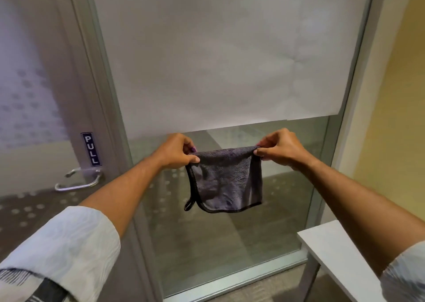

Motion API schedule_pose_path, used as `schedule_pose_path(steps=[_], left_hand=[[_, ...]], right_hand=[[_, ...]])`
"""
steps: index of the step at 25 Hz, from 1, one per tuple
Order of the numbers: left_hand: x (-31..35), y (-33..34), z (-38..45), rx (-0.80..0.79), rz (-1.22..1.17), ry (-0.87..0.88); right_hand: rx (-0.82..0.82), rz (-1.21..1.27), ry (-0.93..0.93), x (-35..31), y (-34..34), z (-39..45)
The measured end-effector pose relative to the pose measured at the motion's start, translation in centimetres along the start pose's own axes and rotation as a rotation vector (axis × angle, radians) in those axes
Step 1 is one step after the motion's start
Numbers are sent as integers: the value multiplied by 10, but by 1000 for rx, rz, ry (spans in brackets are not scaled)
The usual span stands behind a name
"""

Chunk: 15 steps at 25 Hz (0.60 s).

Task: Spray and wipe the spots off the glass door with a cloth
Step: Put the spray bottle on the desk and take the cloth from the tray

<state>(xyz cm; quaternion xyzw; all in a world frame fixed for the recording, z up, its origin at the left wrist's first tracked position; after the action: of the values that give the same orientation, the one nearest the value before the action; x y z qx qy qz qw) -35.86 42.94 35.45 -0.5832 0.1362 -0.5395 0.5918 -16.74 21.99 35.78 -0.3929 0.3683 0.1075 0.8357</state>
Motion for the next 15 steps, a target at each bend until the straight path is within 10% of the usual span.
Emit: schedule_pose_path(steps=[15], left_hand=[[-233, -273, -238, 289, 140, -392]], right_hand=[[-301, 303, -213, -288, 277, 17]])
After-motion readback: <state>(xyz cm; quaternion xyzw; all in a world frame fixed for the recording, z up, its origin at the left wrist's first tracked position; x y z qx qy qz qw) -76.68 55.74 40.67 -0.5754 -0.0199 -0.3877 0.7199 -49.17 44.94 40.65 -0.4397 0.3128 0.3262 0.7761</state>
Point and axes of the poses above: each hand's wrist, its own z-axis towards the middle knuckle, its own y-axis out of the palm, x = y × z, the point moved 8 cm from there along z, towards the middle knuckle, and after that the axes turned 5 degrees about -y, right-handed, at the moved point
